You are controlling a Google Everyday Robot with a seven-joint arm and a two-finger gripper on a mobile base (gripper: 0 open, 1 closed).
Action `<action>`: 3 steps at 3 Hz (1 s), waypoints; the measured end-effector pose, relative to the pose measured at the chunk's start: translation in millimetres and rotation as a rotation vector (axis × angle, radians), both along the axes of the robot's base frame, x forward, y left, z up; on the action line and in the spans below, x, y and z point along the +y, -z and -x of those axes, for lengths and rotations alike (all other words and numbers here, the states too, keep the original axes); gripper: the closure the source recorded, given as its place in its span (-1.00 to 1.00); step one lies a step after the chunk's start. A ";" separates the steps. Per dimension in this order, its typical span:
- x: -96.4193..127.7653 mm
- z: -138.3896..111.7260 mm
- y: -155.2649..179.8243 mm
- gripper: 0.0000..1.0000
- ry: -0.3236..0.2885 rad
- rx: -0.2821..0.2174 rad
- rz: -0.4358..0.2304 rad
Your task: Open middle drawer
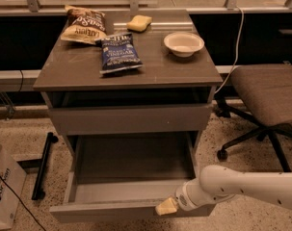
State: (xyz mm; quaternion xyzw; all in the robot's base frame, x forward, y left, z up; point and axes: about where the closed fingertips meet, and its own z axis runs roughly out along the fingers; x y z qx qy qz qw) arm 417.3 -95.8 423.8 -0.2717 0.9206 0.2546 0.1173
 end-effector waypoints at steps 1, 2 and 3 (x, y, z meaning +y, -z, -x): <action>0.0 0.0 -2.6 0.25 0.000 0.000 0.000; 0.0 0.0 -3.2 0.25 0.000 0.000 0.000; 0.0 0.0 -3.6 -0.37 0.000 0.000 0.000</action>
Offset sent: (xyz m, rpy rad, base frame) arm -0.1196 -0.0632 -0.0609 -0.0738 0.3571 0.0312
